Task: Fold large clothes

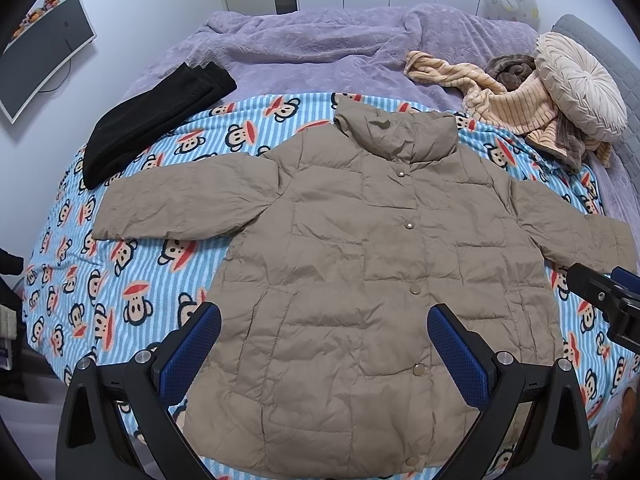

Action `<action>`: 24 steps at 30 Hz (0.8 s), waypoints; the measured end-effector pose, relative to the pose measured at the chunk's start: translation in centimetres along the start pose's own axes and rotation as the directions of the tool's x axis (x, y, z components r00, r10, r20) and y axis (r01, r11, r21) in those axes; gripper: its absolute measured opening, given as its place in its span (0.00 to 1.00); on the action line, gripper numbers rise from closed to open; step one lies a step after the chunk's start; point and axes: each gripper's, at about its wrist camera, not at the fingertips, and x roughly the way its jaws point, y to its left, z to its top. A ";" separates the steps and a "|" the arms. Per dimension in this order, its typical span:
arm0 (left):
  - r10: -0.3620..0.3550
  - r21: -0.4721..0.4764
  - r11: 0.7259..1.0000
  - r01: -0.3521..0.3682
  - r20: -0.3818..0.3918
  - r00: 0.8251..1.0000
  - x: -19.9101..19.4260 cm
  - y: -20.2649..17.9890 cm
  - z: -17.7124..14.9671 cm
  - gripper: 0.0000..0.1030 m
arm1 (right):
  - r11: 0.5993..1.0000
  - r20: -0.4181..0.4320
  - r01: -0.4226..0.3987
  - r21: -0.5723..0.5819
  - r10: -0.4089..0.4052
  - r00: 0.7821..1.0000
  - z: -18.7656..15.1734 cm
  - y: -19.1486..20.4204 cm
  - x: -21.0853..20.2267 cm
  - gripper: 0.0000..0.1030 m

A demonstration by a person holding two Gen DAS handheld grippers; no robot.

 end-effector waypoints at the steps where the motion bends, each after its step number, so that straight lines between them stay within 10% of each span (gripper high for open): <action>1: 0.000 0.000 1.000 0.000 0.000 1.000 0.0 0.0 0.0 1.00 | 1.000 -0.001 0.000 -0.002 0.000 1.000 -0.1 -0.1 0.1 1.00; 24: -0.093 -0.146 0.986 0.086 -0.046 0.995 2.8 7.5 -0.8 1.00 | 0.994 -0.017 -0.112 0.016 0.112 0.994 -1.0 2.3 1.2 1.00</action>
